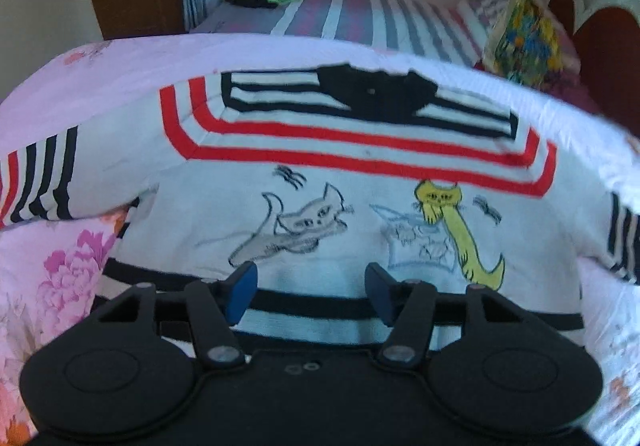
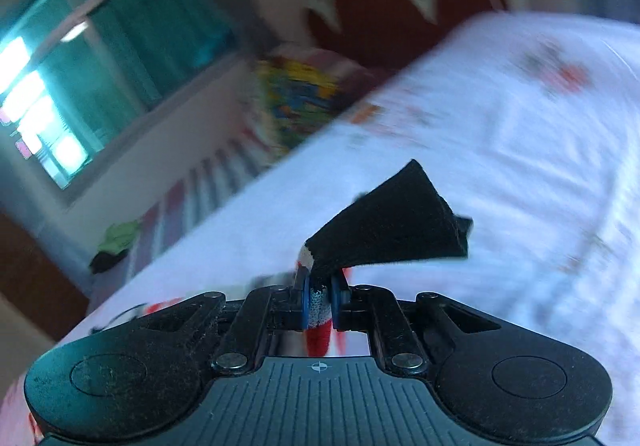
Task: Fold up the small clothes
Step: 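Fold the held sleeve across the sweater body and open the right gripper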
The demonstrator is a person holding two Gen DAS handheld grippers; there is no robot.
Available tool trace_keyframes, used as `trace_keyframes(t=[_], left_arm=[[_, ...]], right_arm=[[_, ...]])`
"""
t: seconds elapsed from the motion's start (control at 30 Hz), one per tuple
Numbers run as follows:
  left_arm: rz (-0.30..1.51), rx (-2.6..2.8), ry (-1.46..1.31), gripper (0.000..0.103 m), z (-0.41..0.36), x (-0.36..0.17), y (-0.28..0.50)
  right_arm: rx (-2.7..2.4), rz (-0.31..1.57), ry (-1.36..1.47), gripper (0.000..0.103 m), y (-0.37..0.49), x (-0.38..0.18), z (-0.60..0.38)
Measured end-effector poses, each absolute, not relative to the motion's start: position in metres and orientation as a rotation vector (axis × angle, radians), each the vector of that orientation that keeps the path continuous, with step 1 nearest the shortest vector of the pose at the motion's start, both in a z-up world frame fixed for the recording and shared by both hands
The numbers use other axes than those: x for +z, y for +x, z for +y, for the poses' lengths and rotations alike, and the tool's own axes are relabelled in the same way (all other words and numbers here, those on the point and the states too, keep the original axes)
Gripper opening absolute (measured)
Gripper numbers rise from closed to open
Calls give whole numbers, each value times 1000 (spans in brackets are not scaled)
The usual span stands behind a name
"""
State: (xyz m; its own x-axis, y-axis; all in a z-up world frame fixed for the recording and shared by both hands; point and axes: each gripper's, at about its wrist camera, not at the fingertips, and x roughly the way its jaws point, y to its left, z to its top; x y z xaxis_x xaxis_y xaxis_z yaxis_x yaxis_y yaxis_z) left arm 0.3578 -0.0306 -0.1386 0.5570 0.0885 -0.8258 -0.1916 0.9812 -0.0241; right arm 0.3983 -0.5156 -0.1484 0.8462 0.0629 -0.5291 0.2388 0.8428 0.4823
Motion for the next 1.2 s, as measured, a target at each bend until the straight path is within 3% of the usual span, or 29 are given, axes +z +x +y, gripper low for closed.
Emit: trace_keyframes(t=[0.27,0.5,0.67,0.8,0.83,0.87,0.9,0.97,1.07,1.2], left_arm=[[856,65,-85,59,10,-126,350],[866,-35,-186,40,59,-130,357],[886,-101,-210,38,73,-137,367],[906,-206,-257,39,68,-142,379],[913,-236,-264,39,63,-143,383],[922,-277,-276,39,58,-145,387],[931,-311,-292,39,53,-147,390],[939,-377,-327,42,44,-151,394],[961,-422,-322,42,27,-156,397],[1025,-396,-404,32,23,-173,398]], right_arm=[[165,549,370,9,414,-115,-347],[312,676,227,10,416,-150,-200],[392,798,150,10,413,-188,-141],[378,801,146,13,395,-185,-144],[369,795,158,17,390,-178,-153],[353,785,159,34,383,-172,-160],[330,770,142,65,376,-163,-168],[270,724,65,100,365,-147,-176],[265,694,-23,100,350,-140,-181],[188,722,-42,100,355,-150,-203]])
